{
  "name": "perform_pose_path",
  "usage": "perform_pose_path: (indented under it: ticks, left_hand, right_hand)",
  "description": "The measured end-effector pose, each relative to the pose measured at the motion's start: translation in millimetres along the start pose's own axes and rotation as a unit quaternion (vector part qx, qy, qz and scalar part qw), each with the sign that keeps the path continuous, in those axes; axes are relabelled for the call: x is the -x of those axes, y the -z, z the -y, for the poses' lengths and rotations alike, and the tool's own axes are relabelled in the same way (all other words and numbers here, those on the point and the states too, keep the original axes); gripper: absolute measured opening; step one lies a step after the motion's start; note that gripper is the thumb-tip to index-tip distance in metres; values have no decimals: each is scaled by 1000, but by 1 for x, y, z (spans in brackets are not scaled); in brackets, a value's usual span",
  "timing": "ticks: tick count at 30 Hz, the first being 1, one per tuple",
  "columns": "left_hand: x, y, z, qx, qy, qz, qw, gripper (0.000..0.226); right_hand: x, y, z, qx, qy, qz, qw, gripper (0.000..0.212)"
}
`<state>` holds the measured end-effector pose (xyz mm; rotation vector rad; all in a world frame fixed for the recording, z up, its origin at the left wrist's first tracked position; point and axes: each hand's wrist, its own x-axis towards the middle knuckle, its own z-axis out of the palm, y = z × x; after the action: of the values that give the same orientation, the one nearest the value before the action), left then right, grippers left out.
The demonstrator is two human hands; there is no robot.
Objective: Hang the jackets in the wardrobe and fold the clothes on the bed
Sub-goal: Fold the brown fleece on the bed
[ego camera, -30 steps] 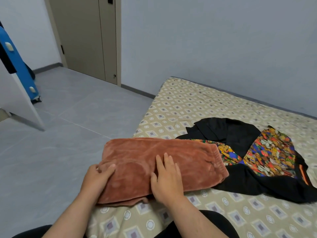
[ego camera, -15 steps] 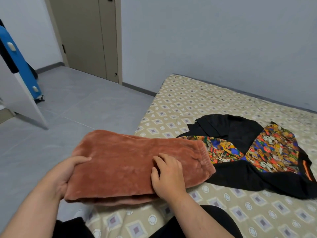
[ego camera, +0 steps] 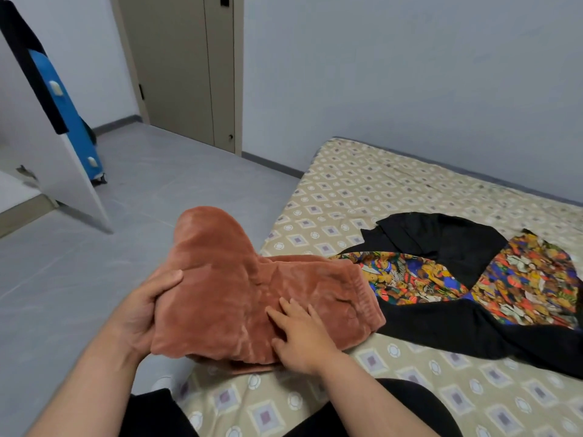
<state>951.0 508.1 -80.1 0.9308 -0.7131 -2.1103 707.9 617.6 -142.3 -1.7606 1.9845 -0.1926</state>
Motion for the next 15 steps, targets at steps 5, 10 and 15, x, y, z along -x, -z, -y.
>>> perform_pose_path:
  ticks: [5,10,15]
  left_hand:
    - [-5,-55,31,-171,-84,71,979,61]
    - [-12,-88,76,-272,-36,78,959,76]
    - [-26,-81,72,-152,-37,-51,986,54]
  right_hand:
    - [12,43,-1,-627,-45,-164,760,21]
    - [18,47,-8,-640,-73,-96,759,39]
    - [9,39,-4,-580,-140,-125,793,29]
